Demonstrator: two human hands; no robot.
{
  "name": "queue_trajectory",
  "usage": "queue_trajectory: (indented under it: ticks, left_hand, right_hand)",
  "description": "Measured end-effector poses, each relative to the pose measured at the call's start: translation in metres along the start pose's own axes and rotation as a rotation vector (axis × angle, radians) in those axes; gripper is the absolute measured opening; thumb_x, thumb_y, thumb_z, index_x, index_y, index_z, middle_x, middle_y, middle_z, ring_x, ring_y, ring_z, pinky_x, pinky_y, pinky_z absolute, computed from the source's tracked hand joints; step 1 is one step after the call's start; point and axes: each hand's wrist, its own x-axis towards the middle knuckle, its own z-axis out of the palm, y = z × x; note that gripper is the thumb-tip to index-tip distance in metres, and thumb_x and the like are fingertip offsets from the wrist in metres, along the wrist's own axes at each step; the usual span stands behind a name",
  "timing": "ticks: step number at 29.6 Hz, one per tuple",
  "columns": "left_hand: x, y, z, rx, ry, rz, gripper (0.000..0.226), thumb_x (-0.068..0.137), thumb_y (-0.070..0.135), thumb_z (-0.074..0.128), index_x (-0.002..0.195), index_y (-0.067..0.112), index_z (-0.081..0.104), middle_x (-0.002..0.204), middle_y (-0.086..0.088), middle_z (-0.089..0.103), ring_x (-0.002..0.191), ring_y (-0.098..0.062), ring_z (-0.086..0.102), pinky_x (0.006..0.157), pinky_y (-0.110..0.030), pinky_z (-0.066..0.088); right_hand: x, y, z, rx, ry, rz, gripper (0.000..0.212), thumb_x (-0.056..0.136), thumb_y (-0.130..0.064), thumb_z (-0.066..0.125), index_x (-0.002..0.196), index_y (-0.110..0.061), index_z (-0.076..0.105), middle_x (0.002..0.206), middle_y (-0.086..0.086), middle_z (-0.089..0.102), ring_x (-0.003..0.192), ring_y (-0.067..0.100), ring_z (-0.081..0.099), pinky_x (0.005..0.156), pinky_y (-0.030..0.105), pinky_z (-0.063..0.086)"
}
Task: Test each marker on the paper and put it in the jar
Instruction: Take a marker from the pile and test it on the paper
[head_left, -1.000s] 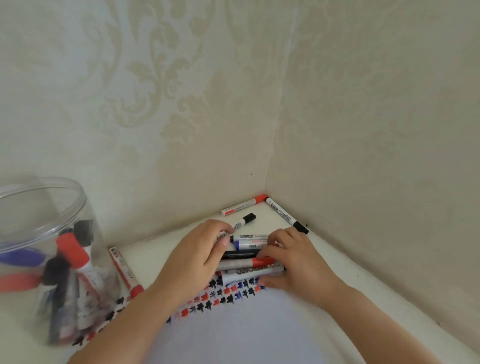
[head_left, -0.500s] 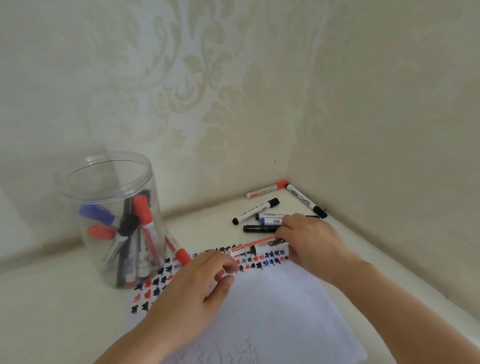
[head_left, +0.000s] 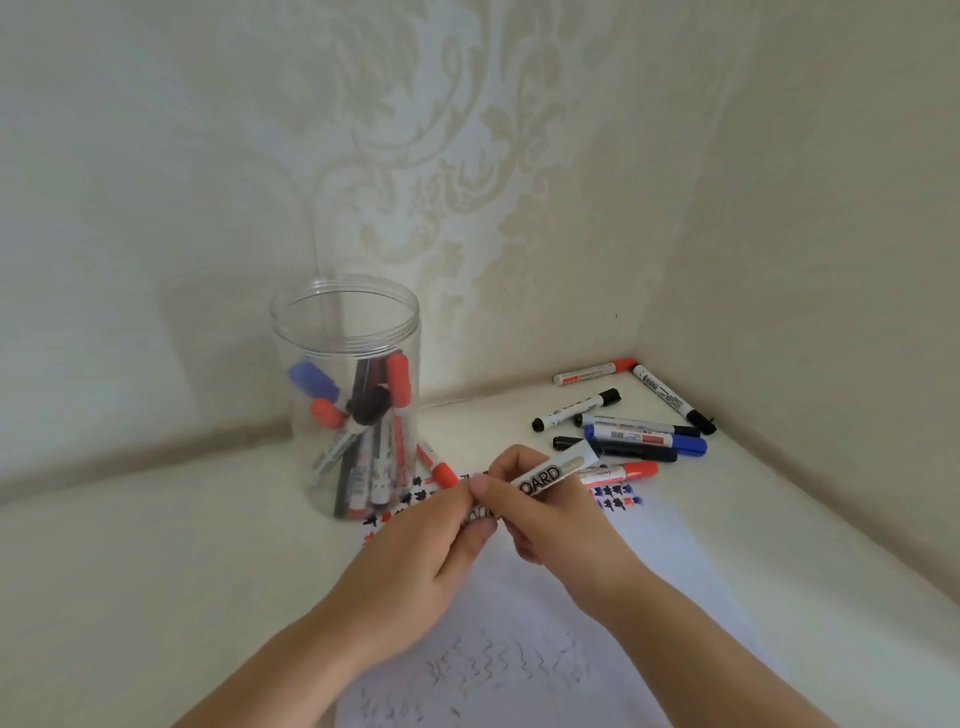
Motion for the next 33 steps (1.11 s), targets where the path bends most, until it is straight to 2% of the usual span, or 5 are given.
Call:
queue_trajectory:
  ticks: [6, 12, 21, 27, 33]
  left_hand:
    - [-0.008, -0.006, -0.001, 0.111, 0.007, 0.029, 0.017, 0.087, 0.049, 0.029, 0.087, 0.035, 0.038, 0.062, 0.009, 0.047, 0.062, -0.010, 0.048, 0.050, -0.020, 0.033]
    - [-0.011, -0.007, 0.003, 0.085, 0.024, 0.015, 0.027, 0.087, 0.051, 0.028, 0.098, 0.031, 0.044, 0.073, 0.004, 0.061, 0.064, -0.013, 0.054, 0.054, -0.029, 0.041]
    - [-0.010, -0.002, -0.001, 0.054, -0.013, -0.009, 0.026, 0.089, 0.051, 0.035, 0.108, 0.039, 0.048, 0.052, 0.007, 0.047, 0.049, -0.012, 0.042, 0.045, -0.022, 0.025]
    - [-0.011, -0.002, -0.014, -0.102, -0.054, -0.174, 0.025, 0.087, 0.038, 0.050, 0.107, 0.041, 0.036, 0.079, 0.019, 0.052, 0.064, -0.007, 0.048, 0.058, -0.017, 0.039]
    - [-0.016, -0.016, -0.025, -0.121, -0.021, -0.245, 0.050, 0.090, 0.001, 0.041, 0.103, 0.046, 0.023, 0.111, 0.022, 0.048, 0.094, 0.002, 0.053, 0.077, -0.008, 0.041]
  right_hand:
    - [-0.001, 0.011, 0.010, 0.187, -0.059, -0.027, 0.024, 0.083, -0.018, 0.057, 0.068, -0.009, 0.040, 0.048, 0.001, 0.032, 0.040, 0.009, 0.025, 0.041, 0.020, 0.022]
    - [-0.002, 0.017, 0.013, 0.204, -0.017, -0.039, 0.024, 0.083, -0.015, 0.055, 0.065, -0.009, 0.040, 0.049, 0.002, 0.027, 0.042, 0.011, 0.021, 0.042, 0.021, 0.021]
    - [-0.008, 0.020, 0.013, 0.191, 0.034, -0.064, 0.024, 0.082, -0.013, 0.053, 0.064, -0.010, 0.039, 0.045, -0.003, 0.033, 0.040, 0.009, 0.024, 0.041, 0.021, 0.021]
    - [0.002, 0.010, -0.001, 0.298, 0.176, 0.047, 0.026, 0.088, -0.014, 0.056, 0.063, -0.013, 0.050, 0.043, 0.002, 0.036, 0.034, 0.011, 0.022, 0.036, 0.020, 0.018]
    - [0.008, 0.004, -0.022, 0.079, 0.289, 0.233, 0.020, 0.087, -0.022, 0.062, 0.073, -0.007, 0.064, 0.055, 0.008, 0.060, 0.042, 0.014, 0.045, 0.041, 0.023, 0.039]
